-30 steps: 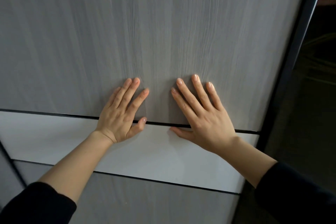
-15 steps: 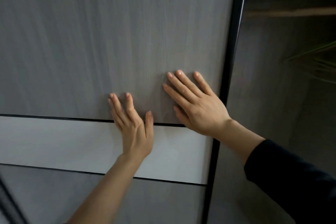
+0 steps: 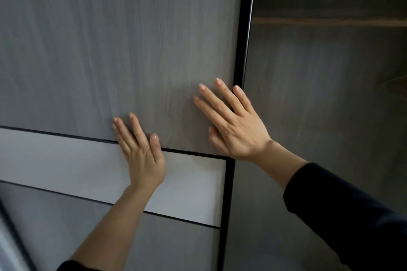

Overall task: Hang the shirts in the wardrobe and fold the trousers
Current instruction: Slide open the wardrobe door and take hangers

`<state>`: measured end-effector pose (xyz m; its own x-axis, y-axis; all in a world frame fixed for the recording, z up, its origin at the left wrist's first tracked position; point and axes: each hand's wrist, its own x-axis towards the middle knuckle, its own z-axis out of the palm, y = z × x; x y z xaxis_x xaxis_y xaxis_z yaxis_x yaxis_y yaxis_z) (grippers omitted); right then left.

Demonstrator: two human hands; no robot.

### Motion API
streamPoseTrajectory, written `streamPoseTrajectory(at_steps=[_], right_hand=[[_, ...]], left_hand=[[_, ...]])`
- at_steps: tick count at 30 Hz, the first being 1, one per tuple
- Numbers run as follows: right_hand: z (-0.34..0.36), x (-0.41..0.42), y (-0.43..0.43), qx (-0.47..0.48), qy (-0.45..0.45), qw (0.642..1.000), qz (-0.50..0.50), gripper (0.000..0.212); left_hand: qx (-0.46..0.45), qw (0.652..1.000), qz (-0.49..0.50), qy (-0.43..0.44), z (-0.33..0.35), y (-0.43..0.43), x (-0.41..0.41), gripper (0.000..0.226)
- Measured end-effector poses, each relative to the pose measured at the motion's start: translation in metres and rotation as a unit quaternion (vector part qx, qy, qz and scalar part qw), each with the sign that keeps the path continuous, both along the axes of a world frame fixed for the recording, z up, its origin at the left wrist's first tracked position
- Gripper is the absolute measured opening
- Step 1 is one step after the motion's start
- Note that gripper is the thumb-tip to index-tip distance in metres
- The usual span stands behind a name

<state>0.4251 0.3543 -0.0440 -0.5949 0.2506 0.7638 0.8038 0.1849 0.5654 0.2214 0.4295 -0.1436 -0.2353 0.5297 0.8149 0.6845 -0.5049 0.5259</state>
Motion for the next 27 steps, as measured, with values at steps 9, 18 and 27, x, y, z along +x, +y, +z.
streamPoseTrajectory(at_steps=[9,18,27], right_hand=[[0.0,-0.012,0.002,-0.044,-0.036,0.998,-0.038,0.059],[0.013,0.071,-0.047,-0.112,0.152,0.982,0.012,0.058],[0.009,0.245,-0.108,-0.172,0.237,0.929,-0.227,0.057]], left_hand=[[-0.091,0.994,0.01,-0.053,0.014,-0.015,0.004,0.069],[0.056,0.982,-0.117,0.137,0.071,-0.089,0.08,0.059],[0.075,0.923,-0.179,0.332,0.094,-0.096,0.273,0.056]])
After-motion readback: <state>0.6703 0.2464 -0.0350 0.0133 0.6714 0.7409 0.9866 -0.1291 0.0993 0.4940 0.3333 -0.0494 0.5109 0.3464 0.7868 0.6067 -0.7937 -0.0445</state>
